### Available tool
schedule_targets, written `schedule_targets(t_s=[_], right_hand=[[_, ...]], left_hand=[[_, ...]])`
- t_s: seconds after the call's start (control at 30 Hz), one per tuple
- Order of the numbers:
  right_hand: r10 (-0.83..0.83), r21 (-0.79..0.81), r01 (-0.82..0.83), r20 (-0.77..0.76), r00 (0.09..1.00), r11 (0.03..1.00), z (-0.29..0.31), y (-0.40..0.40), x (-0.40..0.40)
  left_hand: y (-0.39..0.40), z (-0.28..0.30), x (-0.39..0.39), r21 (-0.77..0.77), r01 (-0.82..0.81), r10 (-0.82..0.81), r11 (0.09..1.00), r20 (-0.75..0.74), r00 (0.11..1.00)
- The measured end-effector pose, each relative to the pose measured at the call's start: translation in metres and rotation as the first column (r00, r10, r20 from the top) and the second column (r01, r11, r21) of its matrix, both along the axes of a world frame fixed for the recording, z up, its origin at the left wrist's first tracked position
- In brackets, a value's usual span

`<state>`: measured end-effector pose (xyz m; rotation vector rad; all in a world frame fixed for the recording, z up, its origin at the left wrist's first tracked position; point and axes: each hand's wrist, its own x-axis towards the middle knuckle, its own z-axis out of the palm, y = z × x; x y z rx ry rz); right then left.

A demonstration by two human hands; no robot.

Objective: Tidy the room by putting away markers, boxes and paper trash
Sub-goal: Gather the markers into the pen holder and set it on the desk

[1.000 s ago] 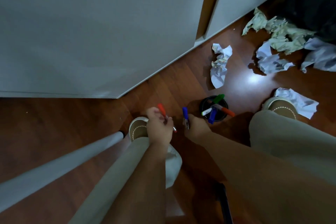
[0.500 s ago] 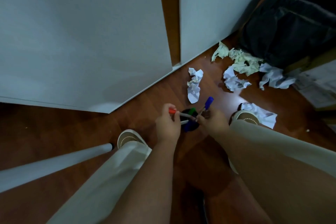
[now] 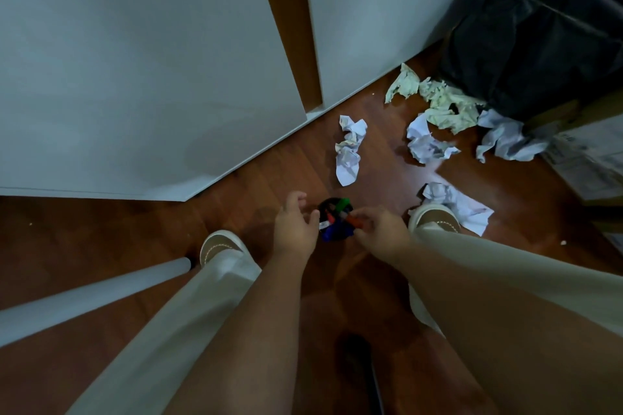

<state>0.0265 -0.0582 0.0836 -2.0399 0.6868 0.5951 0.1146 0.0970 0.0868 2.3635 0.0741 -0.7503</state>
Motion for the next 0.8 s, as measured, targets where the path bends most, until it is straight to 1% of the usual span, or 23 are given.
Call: schedule_targets(t_s=[0.07, 0.17, 0.2, 0.27, 0.3, 0.33, 0.4, 0.43, 0.53, 0.6, 0.67, 0.8], right_hand=[[0.064, -0.019, -0.065, -0.028, 0.998, 0.998, -0.001, -0.007, 0.007], [0.063, 0.021, -0.061, -0.135, 0.989, 0.998, -0.005, -0.017, 0.019], [0.063, 0.060, -0.053, -0.181, 0.981, 0.997, -0.007, -0.019, 0.023], [0.058, 0.156, -0.021, -0.237, 0.970, 0.988, -0.011, -0.020, 0.033], [0.031, 0.204, 0.023, -0.258, 0.966, 0.979, -0.012, -0.018, 0.038], [-0.035, 0.248, 0.112, -0.295, 0.955, 0.962, -0.013, -0.015, 0.043], [-0.161, 0.296, 0.293, -0.400, 0.902, 0.909, -0.014, -0.009, 0.049], [-0.178, 0.298, 0.329, -0.436, 0.882, 0.896, -0.014, -0.006, 0.050], [-0.224, 0.268, 0.371, -0.453, 0.863, 0.889, -0.018, -0.002, 0.048], [-0.283, 0.276, 0.434, -0.452, 0.846, 0.857, -0.016, -0.001, 0.047], [-0.322, 0.294, 0.479, -0.451, 0.832, 0.827, -0.011, 0.001, 0.049], [-0.371, 0.316, 0.500, -0.387, 0.844, 0.806, 0.006, 0.007, 0.056]], left_hand=[[-0.004, -0.006, -0.002, -0.004, -0.111, 0.110, 0.994, -0.131, 0.985], [-0.010, -0.015, -0.005, 0.019, -0.203, 0.197, 0.979, -0.349, 0.916], [-0.012, -0.019, -0.005, 0.034, -0.204, 0.199, 0.978, -0.412, 0.889], [-0.015, -0.025, -0.007, 0.073, -0.132, 0.151, 0.989, -0.490, 0.859], [-0.017, -0.029, -0.007, 0.084, -0.115, 0.142, 0.990, -0.509, 0.849], [-0.018, -0.031, -0.006, 0.089, -0.132, 0.159, 0.987, -0.522, 0.838], [-0.020, -0.036, -0.004, 0.083, -0.227, 0.235, 0.970, -0.548, 0.803], [-0.020, -0.037, -0.004, 0.072, -0.277, 0.268, 0.958, -0.563, 0.782], [-0.017, -0.032, -0.003, 0.034, -0.369, 0.315, 0.929, -0.598, 0.737], [-0.011, -0.021, -0.006, 0.026, -0.372, 0.314, 0.928, -0.592, 0.742], [-0.003, -0.010, -0.009, 0.004, -0.376, 0.315, 0.927, -0.555, 0.770], [0.013, 0.016, -0.012, -0.092, -0.496, 0.380, 0.864, -0.526, 0.761]])
